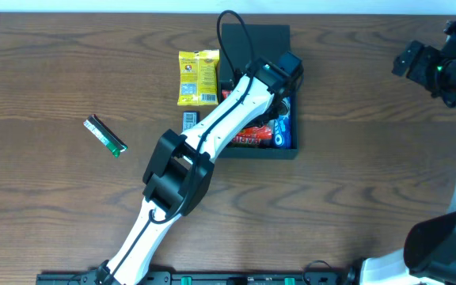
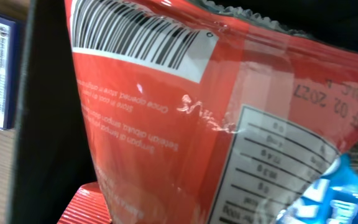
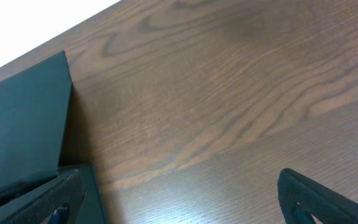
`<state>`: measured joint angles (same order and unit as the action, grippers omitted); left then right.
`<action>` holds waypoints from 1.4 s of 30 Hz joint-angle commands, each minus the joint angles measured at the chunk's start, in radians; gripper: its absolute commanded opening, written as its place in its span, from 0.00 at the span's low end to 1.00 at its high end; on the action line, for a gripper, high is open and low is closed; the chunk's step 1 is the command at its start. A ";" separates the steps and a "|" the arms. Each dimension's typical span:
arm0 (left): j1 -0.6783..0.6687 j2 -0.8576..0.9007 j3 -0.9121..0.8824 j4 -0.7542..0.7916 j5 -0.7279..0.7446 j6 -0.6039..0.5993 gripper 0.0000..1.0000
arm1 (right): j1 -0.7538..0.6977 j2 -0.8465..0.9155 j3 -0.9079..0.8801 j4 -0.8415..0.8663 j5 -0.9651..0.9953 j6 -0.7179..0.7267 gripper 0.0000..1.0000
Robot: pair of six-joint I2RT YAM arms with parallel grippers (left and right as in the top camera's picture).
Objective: Pack container
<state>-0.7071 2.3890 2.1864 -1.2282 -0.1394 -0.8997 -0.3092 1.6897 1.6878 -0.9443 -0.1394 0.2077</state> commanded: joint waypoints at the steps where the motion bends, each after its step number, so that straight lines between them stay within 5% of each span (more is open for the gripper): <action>1: 0.000 0.028 -0.003 -0.021 -0.052 0.060 0.06 | -0.004 -0.003 0.014 -0.008 -0.008 -0.010 0.99; 7: 0.000 0.044 -0.005 -0.020 -0.053 0.152 0.11 | -0.003 -0.003 0.014 -0.010 -0.020 -0.011 0.99; 8: 0.000 0.046 -0.007 -0.018 -0.055 0.172 0.18 | -0.003 -0.003 0.014 -0.011 -0.027 -0.011 0.99; 9: 0.000 0.046 -0.008 -0.016 -0.056 0.207 0.43 | -0.003 -0.003 0.014 -0.016 -0.031 -0.011 0.99; 13: 0.000 0.045 -0.007 -0.025 -0.062 0.249 0.79 | -0.002 -0.003 0.014 -0.030 -0.031 -0.011 0.99; 18: -0.001 -0.019 0.011 -0.026 -0.056 0.246 0.96 | 0.027 -0.003 0.014 -0.048 -0.030 -0.051 0.99; 28: 0.084 -0.365 0.016 -0.001 -0.180 0.245 0.95 | 0.111 -0.002 0.012 -0.052 -0.128 -0.084 0.88; 38: 0.435 -0.529 0.014 -0.058 -0.161 0.288 0.95 | 0.426 0.011 -0.145 0.088 -0.188 -0.120 0.87; 42: 0.530 -0.526 -0.008 -0.098 -0.114 0.319 0.96 | 0.550 0.070 -0.215 0.154 -0.186 -0.139 0.70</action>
<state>-0.2085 1.8565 2.1914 -1.3113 -0.2825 -0.6220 0.1856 1.7153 1.5036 -0.8036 -0.3122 0.0948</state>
